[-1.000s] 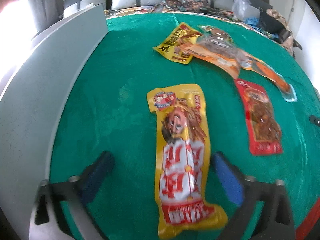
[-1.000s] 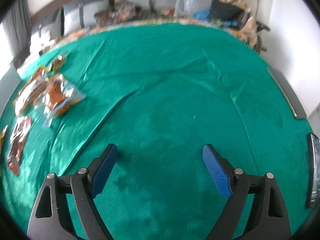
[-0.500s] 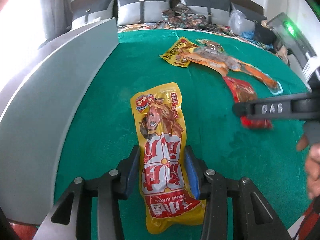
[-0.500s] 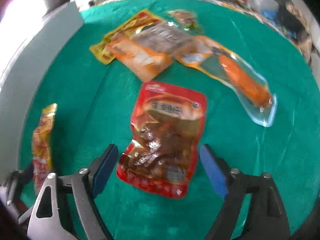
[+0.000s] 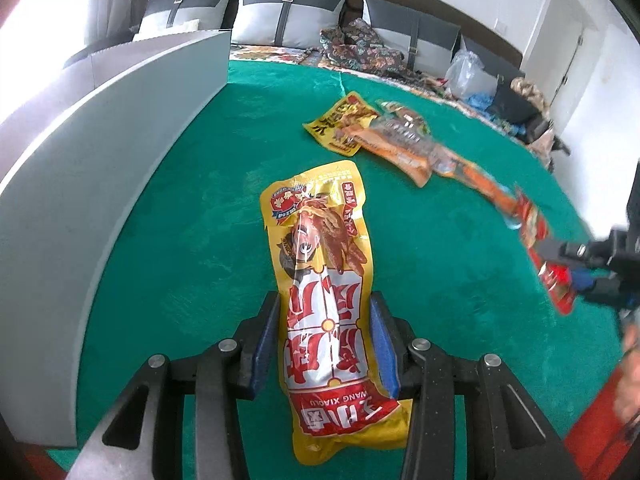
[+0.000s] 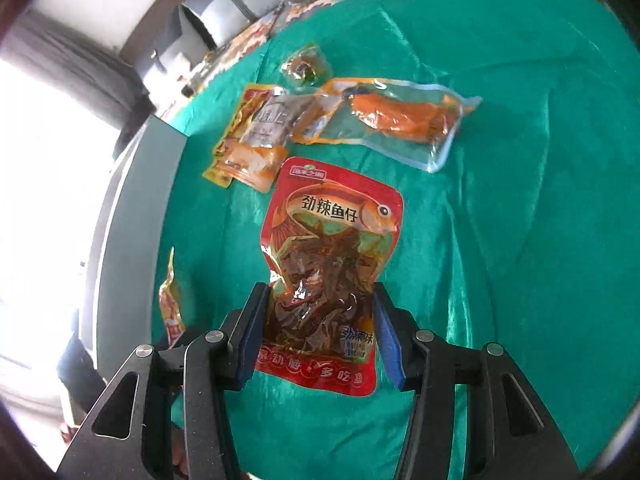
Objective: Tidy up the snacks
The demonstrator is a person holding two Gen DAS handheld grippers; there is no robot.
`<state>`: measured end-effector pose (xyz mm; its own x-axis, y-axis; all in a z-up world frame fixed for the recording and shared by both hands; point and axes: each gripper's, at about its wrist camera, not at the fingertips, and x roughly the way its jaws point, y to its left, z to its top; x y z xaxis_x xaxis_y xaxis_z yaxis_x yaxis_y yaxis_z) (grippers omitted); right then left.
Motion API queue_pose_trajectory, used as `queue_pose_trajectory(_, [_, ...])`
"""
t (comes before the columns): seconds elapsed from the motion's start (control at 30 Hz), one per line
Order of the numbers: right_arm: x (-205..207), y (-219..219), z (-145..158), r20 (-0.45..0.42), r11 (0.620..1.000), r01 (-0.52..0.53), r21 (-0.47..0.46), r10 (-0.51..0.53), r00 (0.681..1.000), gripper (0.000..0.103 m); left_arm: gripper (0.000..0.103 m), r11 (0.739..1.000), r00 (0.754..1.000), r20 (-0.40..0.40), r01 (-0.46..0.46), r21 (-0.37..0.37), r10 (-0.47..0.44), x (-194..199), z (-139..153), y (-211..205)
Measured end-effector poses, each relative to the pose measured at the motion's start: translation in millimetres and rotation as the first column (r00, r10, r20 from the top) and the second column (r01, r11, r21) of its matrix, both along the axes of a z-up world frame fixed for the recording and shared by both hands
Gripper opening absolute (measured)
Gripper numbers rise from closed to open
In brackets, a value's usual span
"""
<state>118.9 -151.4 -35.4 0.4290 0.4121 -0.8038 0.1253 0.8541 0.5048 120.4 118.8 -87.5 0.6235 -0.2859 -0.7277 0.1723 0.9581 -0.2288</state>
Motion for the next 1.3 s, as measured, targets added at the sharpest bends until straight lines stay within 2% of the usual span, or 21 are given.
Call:
queue_pose_trajectory(0.13, [-9.5, 5.6, 6.7, 0.042, 1.0, -0.019, 0.018, 0.019, 0.999, 0.052, 0.042, 0.994, 1.0, 0.002, -0.016, -0.111, 0.017, -8.5, 21.8, 7.8])
queue_pose_trajectory(0.2, [-9.0, 5.1, 14.3, 0.065, 0.999, -0.035, 0.027, 0.033, 0.997, 0.052, 0.042, 0.983, 0.999, 0.027, -0.027, -0.182, 0.032, -15.5, 42.9, 17.1])
queue_pose_trajectory(0.3, [-6.1, 14.2, 38.6, 0.122, 0.997, -0.078, 0.024, 0.075, 0.99, 0.052, 0.042, 0.96, 0.995, 0.067, -0.054, -0.273, 0.075, -22.6, 78.5, 42.5])
queue_pose_trajectory(0.43, [0.7, 57.2, 86.7, 0.222, 0.983, -0.18, 0.023, 0.17, 0.96, 0.052, 0.042, 0.942, 0.981, 0.117, -0.112, -0.316, 0.156, -24.2, 120.7, 92.6])
queue_pose_trajectory(0.5, [6.5, 81.4, 105.7, 0.256, 0.973, -0.229, 0.032, 0.214, 0.943, 0.052, 0.042, 0.936, 0.967, 0.133, -0.165, -0.312, 0.215, -22.9, 139.8, 129.1])
queue_pose_trajectory(0.57, [15.5, 118.3, 129.5, 0.298, 0.953, -0.301, 0.023, 0.281, 0.912, 0.052, 0.042, 0.933, 0.947, 0.151, -0.234, -0.273, 0.282, -22.0, 153.6, 165.4])
queue_pose_trajectory(0.63, [23.9, 163.2, 150.6, 0.333, 0.92, -0.391, -0.012, 0.373, 0.866, 0.053, 0.042, 0.928, 0.93, 0.153, -0.297, -0.223, 0.334, -24.1, 159.4, 199.2])
queue_pose_trajectory(0.73, [27.5, 229.1, 173.9, 0.37, 0.865, -0.496, -0.07, 0.485, 0.792, 0.053, 0.045, 0.919, 0.912, 0.139, -0.367, -0.141, 0.386, -21.9, 156.0, 236.5])
queue_pose_trajectory(0.77, [25.0, 241.9, 177.1, 0.376, 0.854, -0.513, -0.082, 0.503, 0.778, 0.053, 0.046, 0.916, 0.909, 0.123, -0.387, -0.102, 0.398, -17.5, 149.8, 246.5])
queue_pose_trajectory(0.8, [26.5, 261.8, 179.8, 0.383, 0.838, -0.537, -0.1, 0.53, 0.756, 0.056, 0.047, 0.913, 0.907, 0.109, -0.4, -0.075, 0.407, -13.6, 144.8, 251.7])
queue_pose_trajectory(0.83, [29.6, 284.5, 179.8, 0.38, 0.816, -0.564, -0.124, 0.565, 0.733, 0.064, 0.051, 0.903, 0.898, 0.095, -0.428, -0.041, 0.43, -10.1, 137.5, 258.7])
queue_pose_trajectory(0.87, [32.8, 304.1, 176.8, 0.361, 0.798, -0.584, -0.147, 0.593, 0.72, 0.068, 0.056, 0.891, 0.887, 0.088, -0.453, -0.02, 0.453, -7.7, 131.6, 266.4])
queue_pose_trajectory(0.9, [41.2, 325.8, 171.1, 0.323, 0.784, -0.598, -0.167, 0.616, 0.718, 0.072, 0.071, 0.883, 0.88, 0.08, -0.469, -0.007, 0.468, -7.7, 126.6, 271.9])
queue_pose_trajectory(0.93, [47.2, 336.0, 166.2, 0.294, 0.778, -0.6, -0.185, 0.627, 0.722, 0.07, 0.081, 0.872, 0.87, 0.072, -0.49, 0.005, 0.488, -12.1, 119.3, 276.7])
queue_pose_trajectory(1.0, [56.7, 348.1, 159.9, 0.246, 0.776, -0.591, -0.22, 0.63, 0.736, 0.071, 0.081, 0.856, 0.854, 0.072, -0.517, -0.001, 0.515, -21.0, 112.2, 282.0])
queue_pose_trajectory(1.13, [48.8, 310.8, 155.1, 0.294, 0.813, -0.545, -0.205, 0.582, 0.758, 0.074, 0.083, 0.85, 0.849, 0.054, -0.521, -0.083, 0.526, -39.8, 106.2, 280.4])
queue_pose_trajectory(1.17, [51.0, 301.7, 151.7, 0.29, 0.82, -0.532, -0.212, 0.573, 0.767, 0.074, 0.083, 0.857, 0.858, 0.05, -0.503, -0.112, 0.511, -42.6, 106.2, 271.1])
queue_pose_trajectory(1.23, [48.1, 266.3, 125.1, 0.26, 0.84, -0.49, -0.235, 0.54, 0.801, 0.074, 0.083, 0.873, 0.878, 0.053, -0.464, -0.148, 0.476, -42.1, 112.6, 249.9])
queue_pose_trajectory(1.27, [46.6, 254.0, 115.3, 0.247, 0.845, -0.472, -0.252, 0.527, 0.813, 0.074, 0.083, 0.89, 0.897, 0.06, -0.423, -0.168, 0.438, -42.0, 116.7, 230.4])
queue_pose_trajectory(1.3, [40.9, 227.9, 92.9, 0.222, 0.85, -0.435, -0.299, 0.505, 0.834, 0.074, 0.084, 0.909, 0.916, 0.071, -0.377, -0.18, 0.394, -40.4, 120.7, 212.0])
